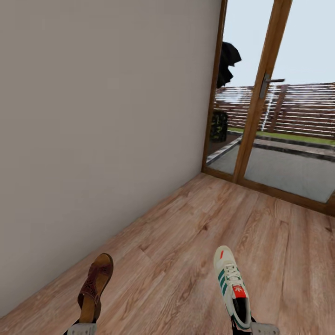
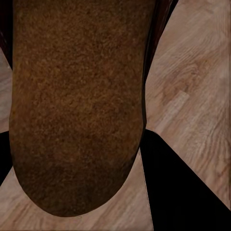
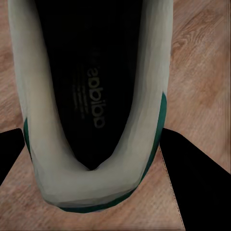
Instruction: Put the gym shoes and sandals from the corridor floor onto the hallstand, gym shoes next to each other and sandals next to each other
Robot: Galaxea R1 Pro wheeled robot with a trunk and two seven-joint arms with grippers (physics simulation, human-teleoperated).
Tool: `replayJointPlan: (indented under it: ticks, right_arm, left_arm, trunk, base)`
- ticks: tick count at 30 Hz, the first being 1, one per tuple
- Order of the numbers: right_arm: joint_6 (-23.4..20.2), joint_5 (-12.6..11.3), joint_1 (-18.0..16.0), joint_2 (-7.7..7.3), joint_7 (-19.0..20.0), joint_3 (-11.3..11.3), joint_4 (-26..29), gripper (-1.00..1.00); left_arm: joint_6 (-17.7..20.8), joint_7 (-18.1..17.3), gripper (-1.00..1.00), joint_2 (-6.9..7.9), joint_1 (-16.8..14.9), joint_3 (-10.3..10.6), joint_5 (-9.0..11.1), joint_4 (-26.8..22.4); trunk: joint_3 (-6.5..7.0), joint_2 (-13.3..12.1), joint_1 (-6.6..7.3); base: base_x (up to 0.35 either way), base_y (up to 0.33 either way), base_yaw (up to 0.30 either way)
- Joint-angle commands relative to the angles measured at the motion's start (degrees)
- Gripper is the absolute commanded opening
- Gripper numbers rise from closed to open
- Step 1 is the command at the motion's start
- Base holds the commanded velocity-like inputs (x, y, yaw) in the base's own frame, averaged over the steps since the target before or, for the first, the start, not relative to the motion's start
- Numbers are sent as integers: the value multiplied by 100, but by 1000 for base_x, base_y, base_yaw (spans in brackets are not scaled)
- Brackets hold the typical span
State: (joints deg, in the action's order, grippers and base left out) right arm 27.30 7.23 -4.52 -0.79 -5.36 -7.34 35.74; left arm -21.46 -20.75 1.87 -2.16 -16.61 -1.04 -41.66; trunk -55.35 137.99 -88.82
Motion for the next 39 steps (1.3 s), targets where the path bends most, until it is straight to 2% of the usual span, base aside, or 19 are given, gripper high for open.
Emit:
replayJointPlan:
  ticks: [1, 8, 24, 32, 39]
  right_arm:
    - [12, 59, -5, 2, -36, -5, -5, -100]
    - [12, 59, -5, 1, -36, -5, -5, -100]
    - [12, 59, -5, 4, -36, -4, -5, -100]
    - [12, 59, -5, 8, -40, 4, -5, -100]
    - [12, 59, -5, 9, -41, 4, -10, -100]
  left_arm:
    - [-17, -43, -100, -3, -4, -26, -20, 0]
    - [-17, -35, -100, -2, -4, -29, -20, 8]
    - [-17, -40, -100, -19, -4, -18, -28, 5]
    - [-15, -40, -100, -20, -4, -18, -28, 24]
    - [-12, -40, -100, -28, -4, -18, -50, 26]
  trunk:
    - [-17, 43, -21]
    - [-97, 324, -175]
    - [6, 324, -175]
    - [16, 324, -175]
    - [17, 324, -175]
  base:
    - [0, 0, -234]
    - [0, 0, -234]
    - [1, 0, -234]
    - [247, 187, -72]
    - [284, 202, -247]
